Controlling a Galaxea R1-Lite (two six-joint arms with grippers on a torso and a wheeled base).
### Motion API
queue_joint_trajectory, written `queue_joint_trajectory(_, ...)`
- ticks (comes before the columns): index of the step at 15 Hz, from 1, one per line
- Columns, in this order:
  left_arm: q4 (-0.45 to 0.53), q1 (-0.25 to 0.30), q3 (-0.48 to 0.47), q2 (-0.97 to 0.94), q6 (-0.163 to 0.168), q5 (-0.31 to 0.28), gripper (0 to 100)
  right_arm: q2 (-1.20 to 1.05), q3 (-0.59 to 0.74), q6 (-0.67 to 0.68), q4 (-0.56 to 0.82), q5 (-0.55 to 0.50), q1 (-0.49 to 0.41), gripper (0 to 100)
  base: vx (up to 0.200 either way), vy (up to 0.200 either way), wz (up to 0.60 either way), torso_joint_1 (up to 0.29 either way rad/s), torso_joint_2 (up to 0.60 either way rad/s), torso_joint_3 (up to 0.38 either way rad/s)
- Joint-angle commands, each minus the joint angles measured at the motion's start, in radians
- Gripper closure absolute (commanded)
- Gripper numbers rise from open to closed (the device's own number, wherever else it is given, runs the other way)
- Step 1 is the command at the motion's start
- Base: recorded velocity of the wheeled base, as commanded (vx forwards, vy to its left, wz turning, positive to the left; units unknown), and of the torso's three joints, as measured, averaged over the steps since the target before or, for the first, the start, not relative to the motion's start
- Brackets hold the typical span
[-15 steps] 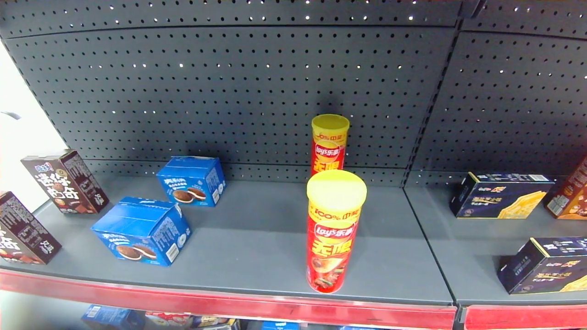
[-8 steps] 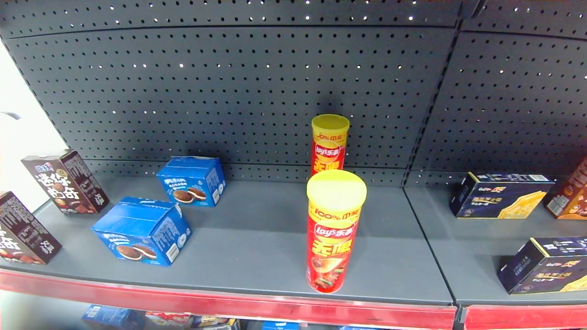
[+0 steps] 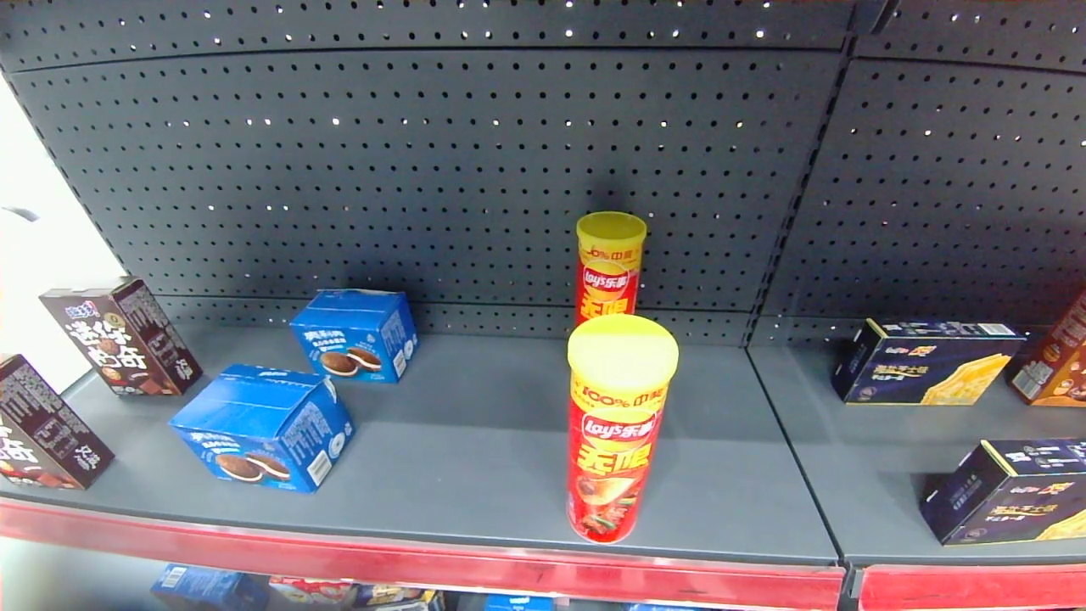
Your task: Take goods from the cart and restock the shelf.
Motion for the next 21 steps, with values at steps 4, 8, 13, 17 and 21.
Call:
queue_joint_trajectory(4,-0.001,-0.001,0.000,0.004,-0.016,-0.065,0,0.001,0.000,-0.001,-0.001,0.000,0.000,0,0.000,0.000,0.00,0.000,0.00,0.000)
queue_joint_trajectory(8,-0.001,-0.001,0.000,0.004,-0.016,-0.065,0,0.001,0.000,0.001,-0.001,0.000,0.000,0,0.000,0.000,0.00,0.000,0.00,0.000)
queue_joint_trajectory(13,-0.001,-0.001,0.000,0.004,-0.016,-0.065,0,0.001,0.000,-0.001,-0.001,0.000,0.000,0,0.000,0.000,0.00,0.000,0.00,0.000)
queue_joint_trajectory(17,-0.001,-0.001,0.000,0.004,-0.016,-0.065,0,0.001,0.000,-0.002,-0.001,0.004,0.000,0,0.000,0.000,0.00,0.000,0.00,0.000)
queue_joint_trajectory(21,-0.002,0.001,0.002,0.003,-0.016,-0.063,0,0.003,0.000,-0.001,-0.001,0.009,0.000,0,0.000,0.000,-0.15,0.001,0.00,-0.001)
